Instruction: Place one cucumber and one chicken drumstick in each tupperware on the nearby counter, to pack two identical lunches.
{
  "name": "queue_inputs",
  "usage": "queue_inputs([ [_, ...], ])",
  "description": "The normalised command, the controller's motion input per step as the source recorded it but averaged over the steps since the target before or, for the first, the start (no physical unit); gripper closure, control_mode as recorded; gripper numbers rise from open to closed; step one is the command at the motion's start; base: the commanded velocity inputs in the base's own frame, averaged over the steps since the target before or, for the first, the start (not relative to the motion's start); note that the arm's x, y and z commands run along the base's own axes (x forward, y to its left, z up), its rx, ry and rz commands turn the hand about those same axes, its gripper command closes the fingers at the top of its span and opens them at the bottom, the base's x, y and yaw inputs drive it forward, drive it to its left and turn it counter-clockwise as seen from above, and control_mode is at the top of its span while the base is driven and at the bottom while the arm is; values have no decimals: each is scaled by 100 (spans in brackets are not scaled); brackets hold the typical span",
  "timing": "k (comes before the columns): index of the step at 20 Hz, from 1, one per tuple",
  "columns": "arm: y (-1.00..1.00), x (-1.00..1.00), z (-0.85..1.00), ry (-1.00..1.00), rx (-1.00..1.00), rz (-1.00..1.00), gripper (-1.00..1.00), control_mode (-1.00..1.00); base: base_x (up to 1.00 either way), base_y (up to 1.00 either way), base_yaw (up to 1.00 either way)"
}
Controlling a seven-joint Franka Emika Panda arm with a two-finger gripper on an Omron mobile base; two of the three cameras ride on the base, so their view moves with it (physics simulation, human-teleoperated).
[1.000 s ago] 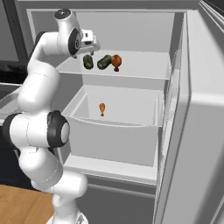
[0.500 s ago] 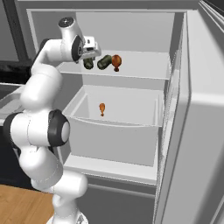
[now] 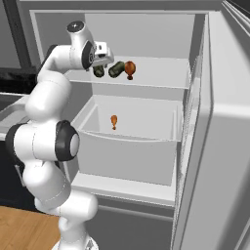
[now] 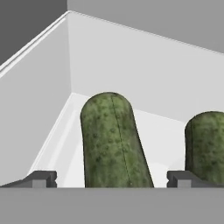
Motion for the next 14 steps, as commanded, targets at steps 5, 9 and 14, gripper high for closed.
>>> queue_inputs([
  [5, 0, 0, 0, 9, 0, 0, -100, -100, 0, 0, 0],
  [9, 0, 7, -2, 12, 0, 0, 100, -100, 0, 0, 0],
  [14, 0, 10, 0, 4, 0, 0, 100, -100, 0, 0, 0],
])
